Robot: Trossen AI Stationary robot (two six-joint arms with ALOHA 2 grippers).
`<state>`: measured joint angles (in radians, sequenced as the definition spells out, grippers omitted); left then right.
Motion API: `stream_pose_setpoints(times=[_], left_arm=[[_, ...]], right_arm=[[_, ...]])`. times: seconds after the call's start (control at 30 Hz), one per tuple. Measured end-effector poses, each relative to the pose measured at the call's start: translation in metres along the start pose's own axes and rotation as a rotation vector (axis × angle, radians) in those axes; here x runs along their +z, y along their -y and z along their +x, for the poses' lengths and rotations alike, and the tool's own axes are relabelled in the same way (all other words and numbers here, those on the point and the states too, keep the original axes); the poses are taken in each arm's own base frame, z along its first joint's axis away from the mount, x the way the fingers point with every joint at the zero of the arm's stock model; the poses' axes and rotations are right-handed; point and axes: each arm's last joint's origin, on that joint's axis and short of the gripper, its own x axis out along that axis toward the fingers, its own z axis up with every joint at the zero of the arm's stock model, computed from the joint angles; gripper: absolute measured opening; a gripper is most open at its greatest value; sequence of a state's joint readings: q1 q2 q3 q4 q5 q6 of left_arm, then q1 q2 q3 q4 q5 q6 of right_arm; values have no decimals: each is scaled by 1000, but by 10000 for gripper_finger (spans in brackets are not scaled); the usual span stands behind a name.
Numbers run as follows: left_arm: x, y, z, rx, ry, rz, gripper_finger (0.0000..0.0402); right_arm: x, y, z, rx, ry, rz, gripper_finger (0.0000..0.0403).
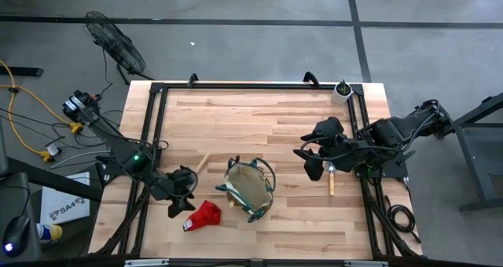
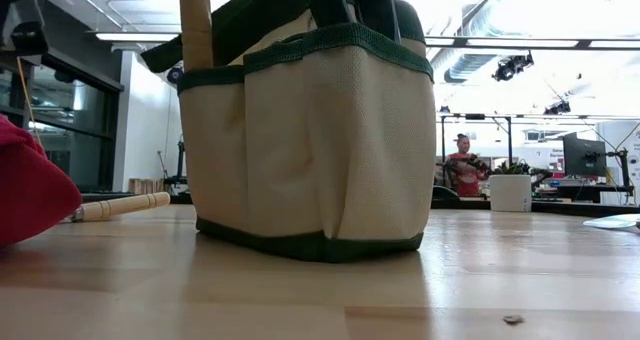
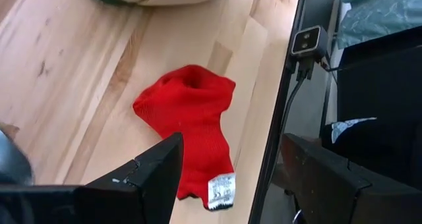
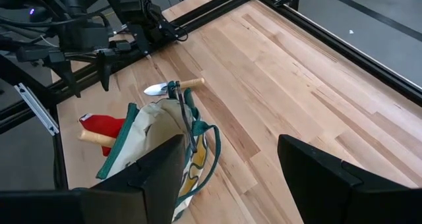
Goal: Pick & Place Garden tools in Gardening bag
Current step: Put the red gloves into the light brown gardening bag
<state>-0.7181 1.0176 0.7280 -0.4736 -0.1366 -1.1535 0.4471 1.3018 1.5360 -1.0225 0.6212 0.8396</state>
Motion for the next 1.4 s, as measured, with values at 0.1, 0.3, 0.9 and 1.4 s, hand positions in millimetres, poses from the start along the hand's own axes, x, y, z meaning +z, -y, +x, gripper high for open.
stream_pose_setpoints(times=[0.1, 0.3, 0.9, 1.4], left_arm=[[-3, 1, 5, 12, -16, -10, 250], [-7, 2, 25, 41, -83, -43, 250], [-18, -1, 71, 112, -209, -117, 250], [-25, -7, 88, 166, -280, -113, 250]], right_arm=[[0, 0, 0, 0, 0, 2, 235], [0, 0, 0, 0, -1, 2, 235], [-3, 1, 0, 14, -57, -40, 235], [-6, 4, 0, -7, -81, -46, 235]])
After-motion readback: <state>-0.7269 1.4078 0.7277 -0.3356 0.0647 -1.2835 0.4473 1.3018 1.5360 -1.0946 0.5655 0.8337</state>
